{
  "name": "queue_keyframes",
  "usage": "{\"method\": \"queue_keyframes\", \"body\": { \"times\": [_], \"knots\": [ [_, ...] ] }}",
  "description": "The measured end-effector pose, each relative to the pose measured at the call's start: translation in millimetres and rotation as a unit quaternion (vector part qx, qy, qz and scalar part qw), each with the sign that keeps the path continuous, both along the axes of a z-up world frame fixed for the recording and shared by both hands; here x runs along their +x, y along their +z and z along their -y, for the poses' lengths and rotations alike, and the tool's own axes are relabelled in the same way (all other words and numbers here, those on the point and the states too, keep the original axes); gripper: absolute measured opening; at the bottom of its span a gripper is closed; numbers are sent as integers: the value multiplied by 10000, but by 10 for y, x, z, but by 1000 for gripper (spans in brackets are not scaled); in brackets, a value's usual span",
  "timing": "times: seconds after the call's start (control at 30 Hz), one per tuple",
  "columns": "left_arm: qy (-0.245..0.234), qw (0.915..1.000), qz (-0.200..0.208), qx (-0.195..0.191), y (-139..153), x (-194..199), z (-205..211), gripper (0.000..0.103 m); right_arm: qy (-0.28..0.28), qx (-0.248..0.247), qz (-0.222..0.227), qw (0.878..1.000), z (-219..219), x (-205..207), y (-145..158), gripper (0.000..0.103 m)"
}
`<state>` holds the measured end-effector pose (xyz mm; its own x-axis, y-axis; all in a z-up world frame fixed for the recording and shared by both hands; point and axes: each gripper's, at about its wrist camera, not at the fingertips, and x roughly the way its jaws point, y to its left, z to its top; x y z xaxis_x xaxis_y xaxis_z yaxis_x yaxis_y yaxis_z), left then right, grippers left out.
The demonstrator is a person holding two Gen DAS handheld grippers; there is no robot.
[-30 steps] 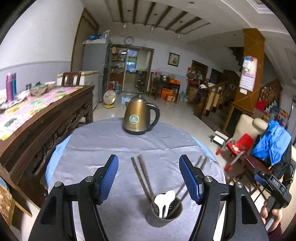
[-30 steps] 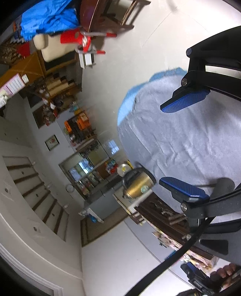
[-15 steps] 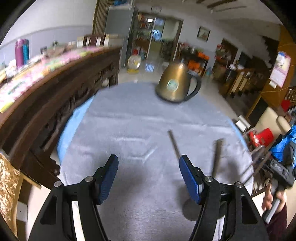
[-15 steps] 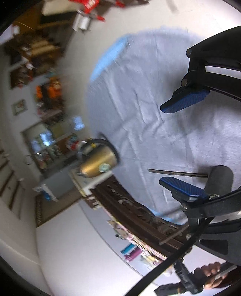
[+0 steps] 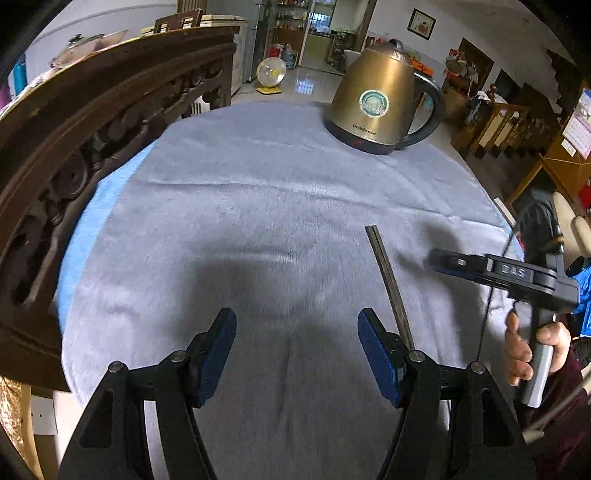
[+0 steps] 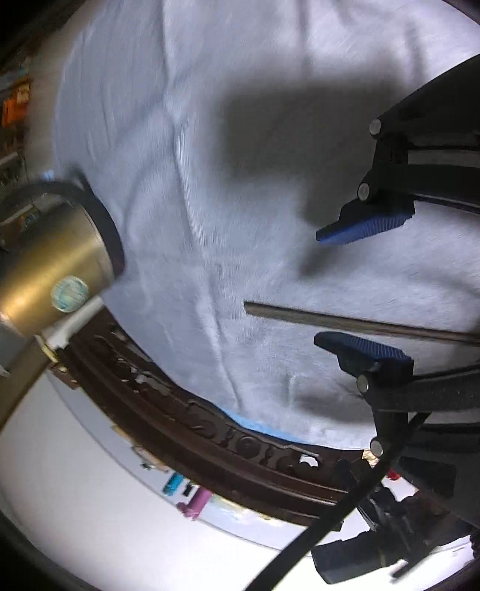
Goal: Organize utensils
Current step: 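Close the right tool on a dark chopstick lying on the cloth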
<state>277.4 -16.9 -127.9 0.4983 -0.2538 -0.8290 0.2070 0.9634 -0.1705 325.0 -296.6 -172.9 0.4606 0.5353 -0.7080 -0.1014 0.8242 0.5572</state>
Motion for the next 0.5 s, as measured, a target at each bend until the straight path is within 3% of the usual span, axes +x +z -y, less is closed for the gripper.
{"method": "queue_keyframes", "body": {
  "times": [0.17, 0.23, 0.3, 0.43, 0.5],
  "knots": [
    [-26, 10000, -54, -40, -92, 204, 37, 69, 253, -233, 63, 9994, -380, 336, -77, 46],
    [-54, 9999, -56, -69, -119, 271, 58, 69, 246, -476, 80, 9985, -493, 390, -92, 32],
    [-95, 9999, -55, -68, -142, 320, 84, 69, 254, -853, 16, 9960, -600, 449, -140, 30],
    [-130, 9999, -75, -84, -207, 389, 104, 69, 225, -1478, 209, 9885, -683, 416, -110, 8],
    [-150, 9998, -91, -128, -231, 396, 114, 69, 203, -1630, 202, 9862, -661, 396, -111, 1]
  ]
}}
